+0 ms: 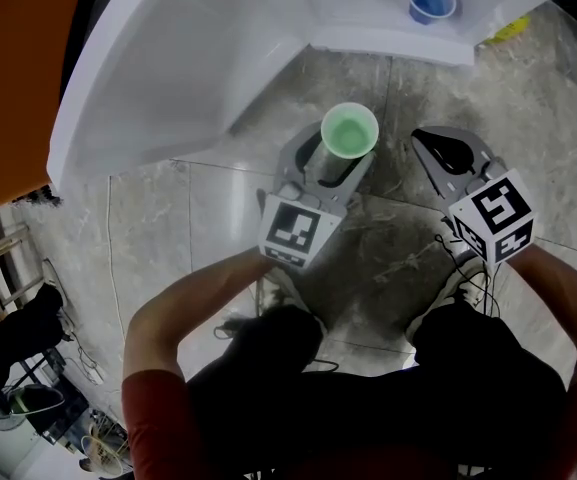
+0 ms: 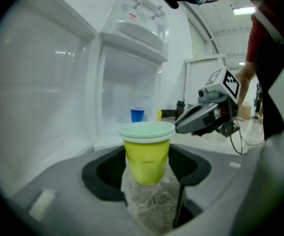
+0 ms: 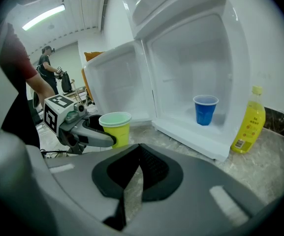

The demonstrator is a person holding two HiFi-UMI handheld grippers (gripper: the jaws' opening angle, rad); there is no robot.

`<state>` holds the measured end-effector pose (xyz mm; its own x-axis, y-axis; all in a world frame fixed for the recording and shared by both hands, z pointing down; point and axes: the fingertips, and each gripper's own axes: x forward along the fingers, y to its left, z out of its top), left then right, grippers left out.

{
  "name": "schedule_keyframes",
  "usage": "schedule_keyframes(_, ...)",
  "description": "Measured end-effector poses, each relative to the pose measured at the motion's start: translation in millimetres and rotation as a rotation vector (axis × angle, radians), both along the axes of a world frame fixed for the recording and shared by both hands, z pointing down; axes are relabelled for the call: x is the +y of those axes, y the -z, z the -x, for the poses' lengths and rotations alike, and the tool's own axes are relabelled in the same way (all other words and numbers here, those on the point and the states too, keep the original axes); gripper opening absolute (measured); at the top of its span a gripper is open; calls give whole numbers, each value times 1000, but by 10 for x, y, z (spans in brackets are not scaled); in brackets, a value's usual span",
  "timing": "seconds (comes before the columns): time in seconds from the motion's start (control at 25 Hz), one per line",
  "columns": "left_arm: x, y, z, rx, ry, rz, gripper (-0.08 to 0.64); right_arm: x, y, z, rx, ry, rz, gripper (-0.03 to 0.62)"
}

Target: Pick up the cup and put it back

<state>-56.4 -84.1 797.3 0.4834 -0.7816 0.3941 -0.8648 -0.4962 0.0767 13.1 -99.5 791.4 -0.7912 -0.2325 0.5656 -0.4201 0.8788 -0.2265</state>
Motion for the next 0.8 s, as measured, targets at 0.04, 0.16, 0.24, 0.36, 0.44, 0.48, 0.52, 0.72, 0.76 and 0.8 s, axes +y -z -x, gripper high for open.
schedule_keyframes(0.04,-4,-4,0,-1,1,1,268,1,-4,-8,2,2,-2,0)
schedule_keyframes(0.16,-24,-17,-12,-1,2,3,268,-10,-17,-26,0,2,-4,0)
schedule_keyframes(0.24,-39,-30,-26,0,1,5,268,-17,-29,-35,1,-2,2,0)
schedule_keyframes(0.36,-66,-45,-50,0,-1,6,268,-24,-45,-47,2,-4,7,0)
schedule_keyframes(0.44,-96,-47,-62,3,0,3,268,-35,-49,-55,0,-6,7,0)
schedule_keyframes(0.48,-119,-45,-66,7,4,-1,268,-44,-52,-62,0,-9,8,0)
schedule_keyframes(0.52,-146,-44,-69,9,8,-4,268,-53,-58,-69,-1,-11,10,0)
schedule_keyframes(0.72,-319,-36,-63,10,26,-25,268,-90,-98,-98,-1,-18,19,0)
schedule_keyframes(0.76,-355,-37,-61,5,26,-29,268,-99,-107,-106,0,-19,19,0)
schedule_keyframes(0.8,-394,-38,-58,0,25,-33,268,-109,-118,-117,2,-21,20,0)
